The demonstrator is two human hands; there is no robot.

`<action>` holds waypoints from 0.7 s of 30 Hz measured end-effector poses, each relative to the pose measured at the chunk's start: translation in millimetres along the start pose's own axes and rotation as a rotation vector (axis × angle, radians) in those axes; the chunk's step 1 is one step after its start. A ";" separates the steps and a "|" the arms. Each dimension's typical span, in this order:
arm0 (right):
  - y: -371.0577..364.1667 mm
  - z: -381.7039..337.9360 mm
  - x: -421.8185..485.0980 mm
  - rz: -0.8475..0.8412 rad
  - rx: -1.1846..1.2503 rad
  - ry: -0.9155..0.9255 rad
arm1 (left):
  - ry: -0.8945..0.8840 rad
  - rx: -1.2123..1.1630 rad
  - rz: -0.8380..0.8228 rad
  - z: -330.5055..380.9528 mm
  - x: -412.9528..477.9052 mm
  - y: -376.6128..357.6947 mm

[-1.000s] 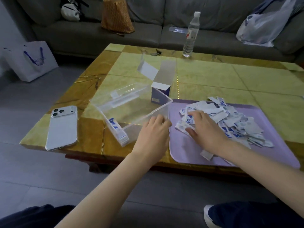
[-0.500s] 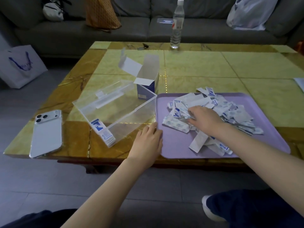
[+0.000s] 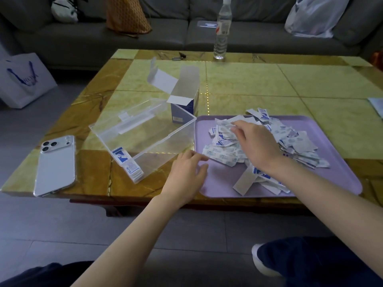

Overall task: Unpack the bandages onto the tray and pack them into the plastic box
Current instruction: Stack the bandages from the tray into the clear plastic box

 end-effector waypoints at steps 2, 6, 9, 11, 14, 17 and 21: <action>-1.5 -16.2 -11.0 0.045 0.043 0.051 | 0.064 -0.208 0.045 4.5 1.2 4.7; -25.4 -36.9 -33.7 -0.033 0.148 0.134 | 0.280 -0.697 -0.040 6.0 -0.1 -3.5; -40.2 -38.3 -41.9 -0.092 0.181 0.142 | 0.368 -0.826 -0.037 0.5 -3.0 -9.3; -47.6 -41.1 -45.6 -0.152 0.191 0.177 | 0.444 -0.893 -0.028 -5.6 -4.2 -11.8; -56.1 -49.7 -50.6 -0.276 0.219 0.244 | 0.497 -0.933 -0.003 -14.0 -5.9 -12.0; -50.5 -51.4 -46.3 -0.296 0.280 0.224 | 0.420 -0.904 -0.024 -10.9 -5.6 -9.8; -36.6 -39.4 -31.6 -0.230 0.205 0.183 | 0.316 -0.805 0.016 -4.7 0.0 -0.4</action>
Point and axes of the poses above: each hand's wrist, its own x-axis towards the middle knuckle, its own y-axis out of the back of the hand, z = x × y, the point moved 8 cm from there along x, towards the middle knuckle, and after that the axes turned 7 degrees about y, right-handed, at the moved point
